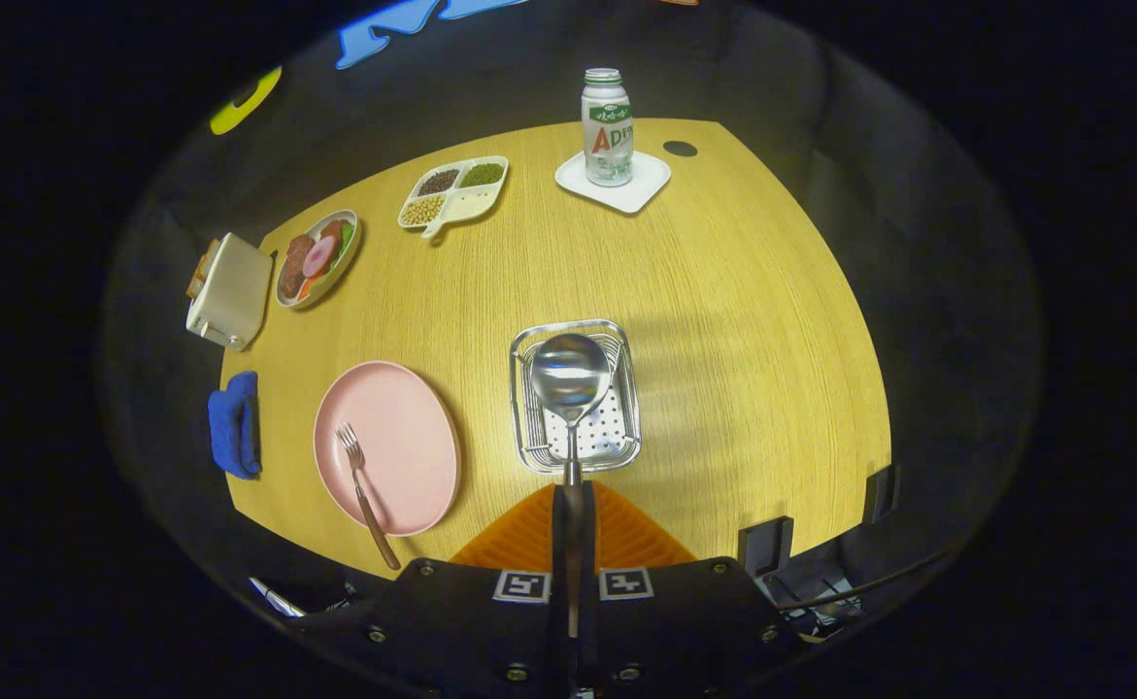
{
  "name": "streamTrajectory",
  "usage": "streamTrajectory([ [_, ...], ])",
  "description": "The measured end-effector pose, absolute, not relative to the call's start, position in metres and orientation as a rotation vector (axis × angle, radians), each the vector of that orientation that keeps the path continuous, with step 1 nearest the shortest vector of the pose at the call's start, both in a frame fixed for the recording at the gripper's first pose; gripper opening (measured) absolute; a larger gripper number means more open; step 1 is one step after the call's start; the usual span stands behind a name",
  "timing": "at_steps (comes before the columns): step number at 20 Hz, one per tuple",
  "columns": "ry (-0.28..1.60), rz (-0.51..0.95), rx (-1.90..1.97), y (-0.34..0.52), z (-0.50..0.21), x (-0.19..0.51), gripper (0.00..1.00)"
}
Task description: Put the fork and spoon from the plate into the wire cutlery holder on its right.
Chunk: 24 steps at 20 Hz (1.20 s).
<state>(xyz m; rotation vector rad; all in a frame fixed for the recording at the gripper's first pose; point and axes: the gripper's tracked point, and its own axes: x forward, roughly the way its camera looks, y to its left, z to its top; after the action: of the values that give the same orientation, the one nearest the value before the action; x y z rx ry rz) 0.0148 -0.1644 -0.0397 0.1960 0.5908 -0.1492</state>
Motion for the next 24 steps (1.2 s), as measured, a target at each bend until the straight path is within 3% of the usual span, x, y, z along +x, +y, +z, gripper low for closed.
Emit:
streamTrajectory([
  [24, 1.02, -0.058, 0.285, -0.181, -0.038, 0.044, 0.04],
])
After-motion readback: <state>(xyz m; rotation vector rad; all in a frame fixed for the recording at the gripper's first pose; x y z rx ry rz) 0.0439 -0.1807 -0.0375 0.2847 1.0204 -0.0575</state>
